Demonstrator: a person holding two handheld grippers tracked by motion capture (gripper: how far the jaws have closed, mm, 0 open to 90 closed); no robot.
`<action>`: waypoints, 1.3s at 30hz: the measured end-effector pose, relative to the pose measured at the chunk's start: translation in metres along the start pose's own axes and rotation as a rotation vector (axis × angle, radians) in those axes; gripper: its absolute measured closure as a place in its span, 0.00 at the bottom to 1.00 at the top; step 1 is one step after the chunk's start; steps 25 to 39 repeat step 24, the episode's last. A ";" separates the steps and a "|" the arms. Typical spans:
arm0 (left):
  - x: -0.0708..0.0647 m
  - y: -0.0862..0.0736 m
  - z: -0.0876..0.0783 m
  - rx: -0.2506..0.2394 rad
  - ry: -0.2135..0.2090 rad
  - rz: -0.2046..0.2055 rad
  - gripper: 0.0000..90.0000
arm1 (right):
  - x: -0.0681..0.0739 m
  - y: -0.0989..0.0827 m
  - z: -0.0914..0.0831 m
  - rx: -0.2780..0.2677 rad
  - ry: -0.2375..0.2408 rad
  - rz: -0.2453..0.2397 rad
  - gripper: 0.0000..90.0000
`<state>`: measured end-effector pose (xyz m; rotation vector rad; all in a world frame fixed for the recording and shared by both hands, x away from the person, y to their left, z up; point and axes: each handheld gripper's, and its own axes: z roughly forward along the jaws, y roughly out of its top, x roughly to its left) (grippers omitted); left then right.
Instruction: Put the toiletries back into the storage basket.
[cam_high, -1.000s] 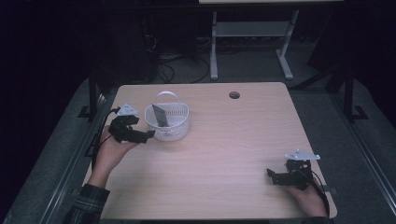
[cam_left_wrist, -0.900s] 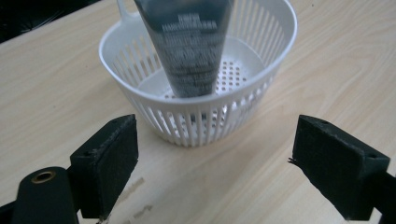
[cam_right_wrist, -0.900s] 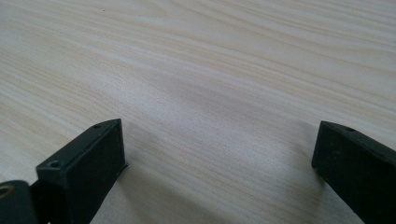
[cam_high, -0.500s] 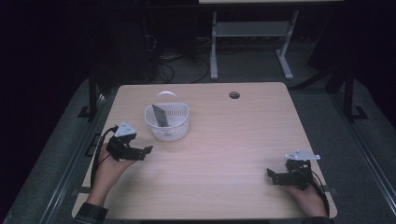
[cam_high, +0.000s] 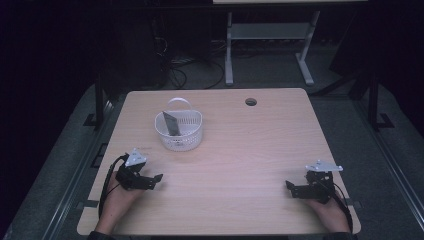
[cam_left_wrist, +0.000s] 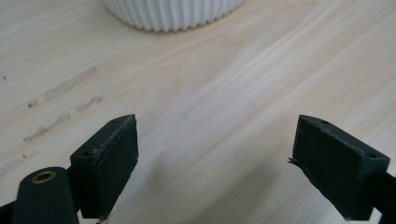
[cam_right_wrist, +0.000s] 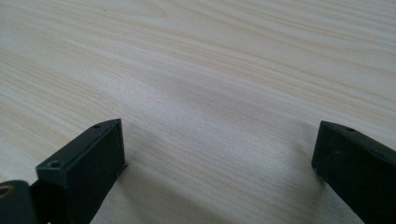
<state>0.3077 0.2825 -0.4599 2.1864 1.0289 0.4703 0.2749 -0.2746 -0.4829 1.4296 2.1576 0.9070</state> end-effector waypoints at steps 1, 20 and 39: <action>0.000 0.000 0.000 0.000 0.000 0.000 0.15 | 0.000 0.000 0.000 0.000 0.000 0.000 0.02; 0.001 -0.021 0.001 -0.037 -0.021 -0.021 0.14 | 0.000 0.000 0.000 0.000 0.000 0.000 0.02; 0.000 -0.021 0.001 -0.036 -0.015 -0.026 0.14 | 0.000 0.000 0.000 -0.001 -0.001 -0.001 0.02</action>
